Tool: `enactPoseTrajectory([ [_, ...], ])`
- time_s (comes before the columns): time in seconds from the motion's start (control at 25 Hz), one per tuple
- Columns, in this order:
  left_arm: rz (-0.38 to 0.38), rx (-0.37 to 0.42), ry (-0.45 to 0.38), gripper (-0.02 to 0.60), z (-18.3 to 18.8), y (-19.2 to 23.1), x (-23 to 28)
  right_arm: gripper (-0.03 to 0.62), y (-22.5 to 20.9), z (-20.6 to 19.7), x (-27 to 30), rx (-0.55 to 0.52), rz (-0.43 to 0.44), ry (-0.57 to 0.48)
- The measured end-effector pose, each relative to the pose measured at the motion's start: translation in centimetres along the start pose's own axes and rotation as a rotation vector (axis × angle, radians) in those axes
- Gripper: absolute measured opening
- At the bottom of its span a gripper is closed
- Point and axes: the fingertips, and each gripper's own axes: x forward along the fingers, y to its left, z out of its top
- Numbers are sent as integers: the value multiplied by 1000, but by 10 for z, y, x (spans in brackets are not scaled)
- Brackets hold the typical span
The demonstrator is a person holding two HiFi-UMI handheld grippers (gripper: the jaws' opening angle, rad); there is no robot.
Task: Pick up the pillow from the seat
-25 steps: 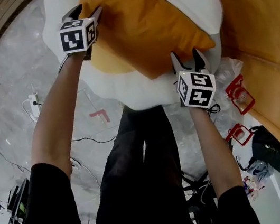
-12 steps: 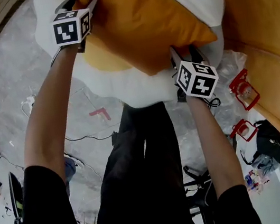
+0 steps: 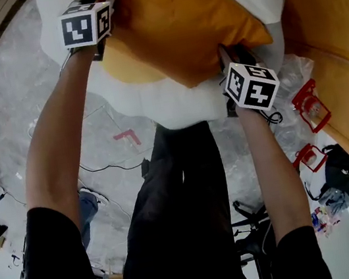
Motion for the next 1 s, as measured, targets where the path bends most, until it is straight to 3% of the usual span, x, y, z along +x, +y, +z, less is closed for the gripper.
enactPoseTrajectory([
  [0.16, -26, 21, 40, 28, -5, -8, -4, 42, 8, 2, 4, 47, 45, -1],
  [0.2, -27, 21, 41, 16, -5, -10, -5, 32, 9, 3, 4, 61, 51, -7],
  [0.64, -41, -10, 9, 12, 0, -13, -35, 29, 17, 0, -16, 68, 76, -48],
  [0.84, -41, -90, 16, 12, 11, -9, -67, 29, 29, 10, -42, 81, 124, -100],
  [1.0, -42, -70, 29, 12, 25, -18, -109, 29, 34, 23, -81, 66, 124, -102],
])
